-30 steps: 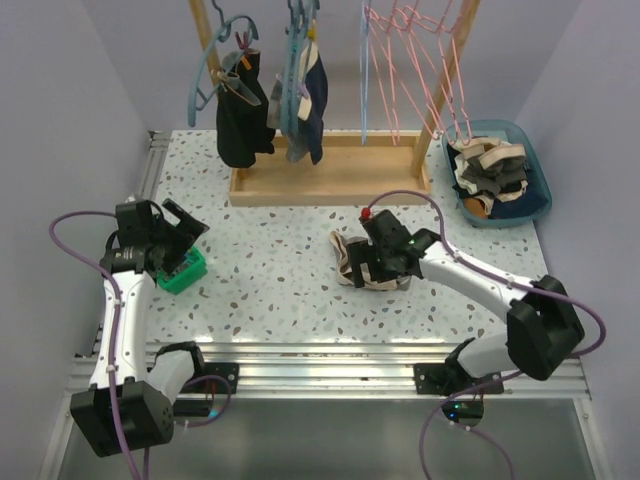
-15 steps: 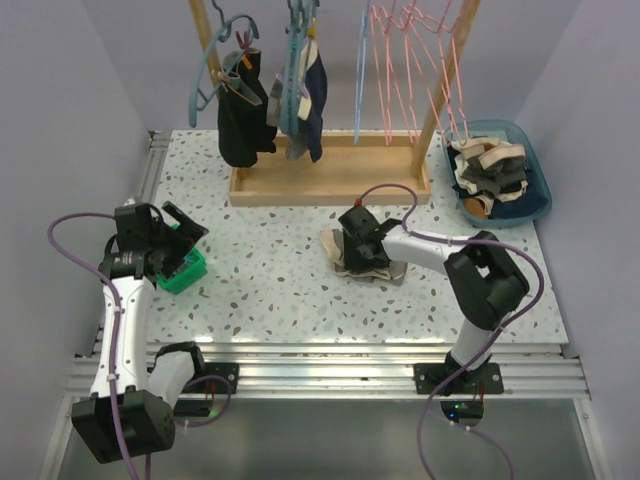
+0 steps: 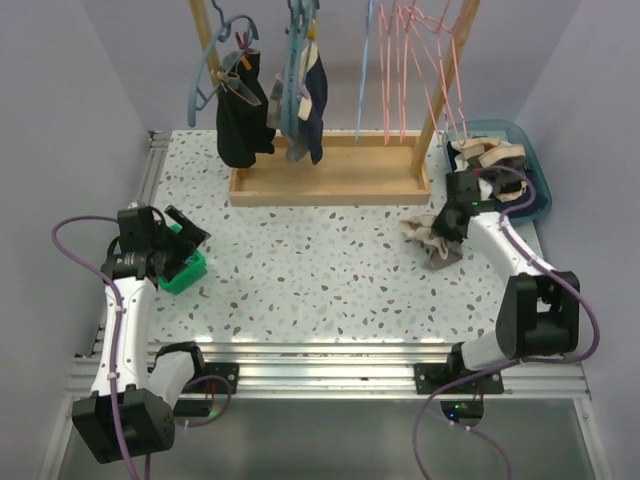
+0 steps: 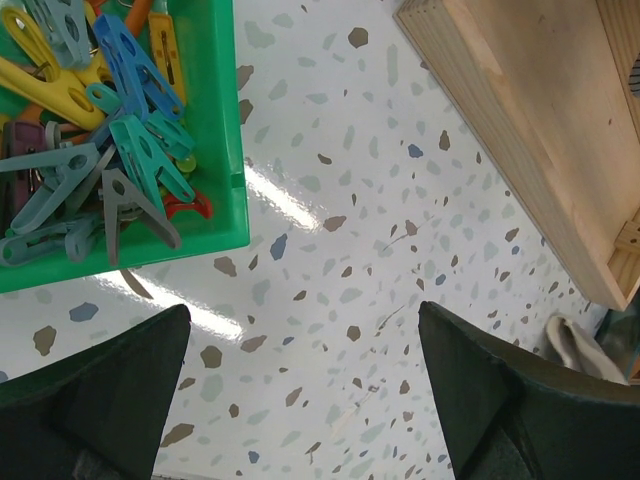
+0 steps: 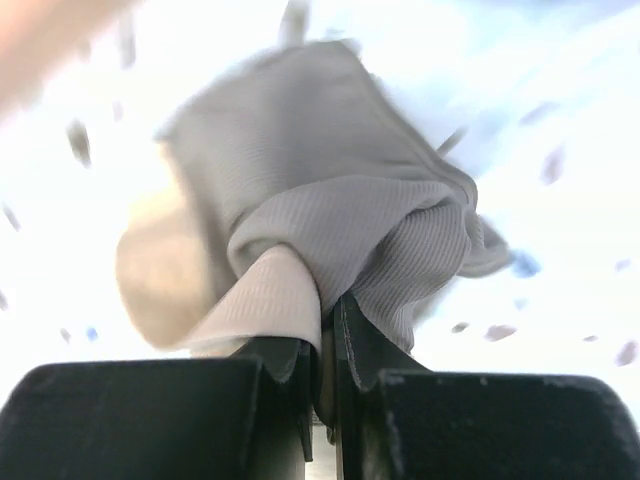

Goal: Remove the underwear clipped to the hanger

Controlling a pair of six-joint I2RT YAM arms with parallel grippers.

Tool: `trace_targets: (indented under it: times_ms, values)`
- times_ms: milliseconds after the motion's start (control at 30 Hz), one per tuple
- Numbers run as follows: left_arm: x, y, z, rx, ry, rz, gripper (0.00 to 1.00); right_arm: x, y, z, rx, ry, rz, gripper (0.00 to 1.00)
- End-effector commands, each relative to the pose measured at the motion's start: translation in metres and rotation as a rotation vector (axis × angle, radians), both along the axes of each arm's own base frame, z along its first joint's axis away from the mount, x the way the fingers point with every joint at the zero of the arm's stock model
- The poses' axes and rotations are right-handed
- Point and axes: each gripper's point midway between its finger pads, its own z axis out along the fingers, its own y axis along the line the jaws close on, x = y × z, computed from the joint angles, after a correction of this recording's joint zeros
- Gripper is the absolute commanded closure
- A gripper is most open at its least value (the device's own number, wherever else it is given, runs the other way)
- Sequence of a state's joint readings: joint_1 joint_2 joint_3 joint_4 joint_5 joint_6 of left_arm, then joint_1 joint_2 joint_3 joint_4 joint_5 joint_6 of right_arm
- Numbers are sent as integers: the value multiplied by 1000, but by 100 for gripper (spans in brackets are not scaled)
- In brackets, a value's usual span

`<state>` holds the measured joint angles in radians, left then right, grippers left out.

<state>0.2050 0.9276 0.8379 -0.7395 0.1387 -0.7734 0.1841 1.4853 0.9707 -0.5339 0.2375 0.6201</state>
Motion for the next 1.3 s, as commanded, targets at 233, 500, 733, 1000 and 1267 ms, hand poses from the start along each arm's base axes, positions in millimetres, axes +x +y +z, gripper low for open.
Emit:
trace_targets:
  times_ms: [233, 500, 733, 1000, 1267]
  values:
    - [6, -6, 7, 11, -5, -52, 0, 106, -137, 151, 80, -363, -404, 100]
    - [11, -7, 7, 10, -4, -67, 0, 174, -199, 201, 30, -502, -562, 100]
    - [19, -8, 15, 5, -23, -79, 0, 208, -202, 184, 9, -434, -487, 2]
    - [30, -16, 26, -23, -91, -121, 0, 167, -188, 261, -19, -604, -404, 2]
    - [37, -23, 39, -49, -139, -148, 0, 89, -119, 324, 150, -827, -207, 2]
